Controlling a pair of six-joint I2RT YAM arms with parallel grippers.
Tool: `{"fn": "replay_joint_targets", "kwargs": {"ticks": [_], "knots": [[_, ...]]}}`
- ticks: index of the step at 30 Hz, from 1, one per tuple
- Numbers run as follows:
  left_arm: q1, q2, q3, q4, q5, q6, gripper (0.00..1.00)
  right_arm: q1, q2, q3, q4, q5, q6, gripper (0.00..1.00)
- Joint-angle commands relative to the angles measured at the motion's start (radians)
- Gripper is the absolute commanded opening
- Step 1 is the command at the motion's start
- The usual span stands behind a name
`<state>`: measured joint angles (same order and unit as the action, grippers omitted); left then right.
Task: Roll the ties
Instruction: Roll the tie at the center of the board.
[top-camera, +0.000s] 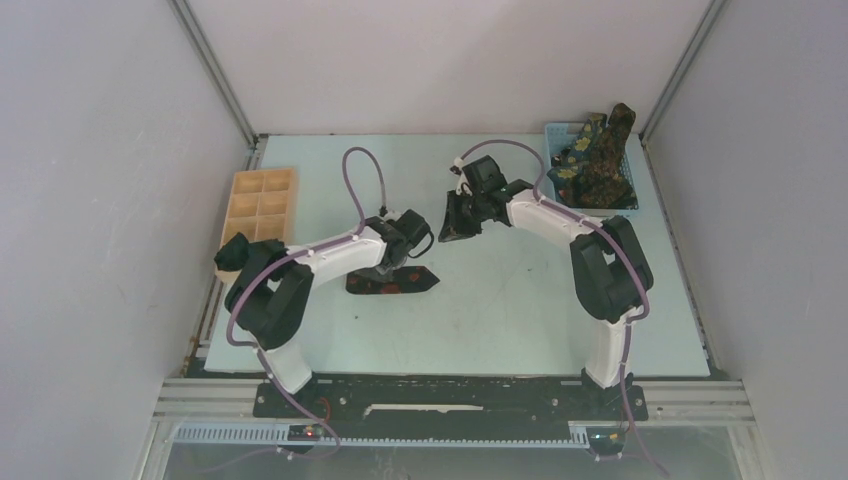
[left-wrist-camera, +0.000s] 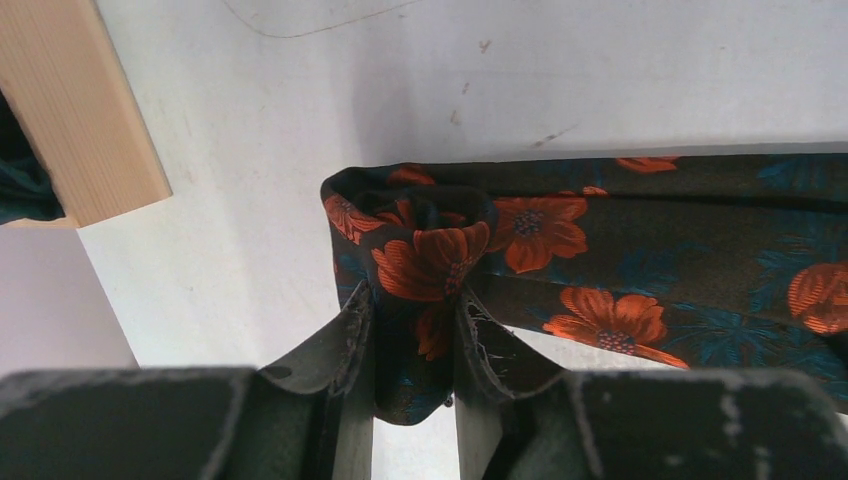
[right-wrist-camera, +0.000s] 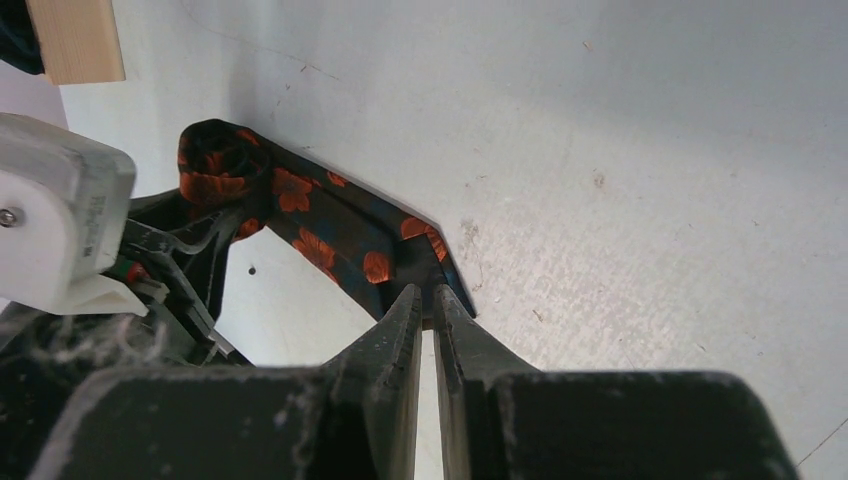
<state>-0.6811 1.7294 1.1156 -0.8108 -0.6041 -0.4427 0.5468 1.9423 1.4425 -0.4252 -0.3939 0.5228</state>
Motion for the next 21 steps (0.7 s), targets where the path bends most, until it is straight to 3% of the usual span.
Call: {"fn": "replay_joint_targets", "kwargs": {"ticks": [1, 11, 21], "knots": [[-0.018, 0.043, 0.023, 0.043, 0.105, -0.005, 0.25, -0.005, -0.052, -0.004, 0.011, -0.011, -0.010, 0.12], [-0.018, -0.014, -0.010, 0.126, 0.222, -0.019, 0.62, 0.001, -0.047, 0.007, 0.015, -0.013, 0.002, 0.12], [-0.007, -0.276, -0.128, 0.213, 0.162, -0.072, 0.77, 0.060, -0.016, 0.046, 0.059, -0.061, 0.033, 0.13]]}}
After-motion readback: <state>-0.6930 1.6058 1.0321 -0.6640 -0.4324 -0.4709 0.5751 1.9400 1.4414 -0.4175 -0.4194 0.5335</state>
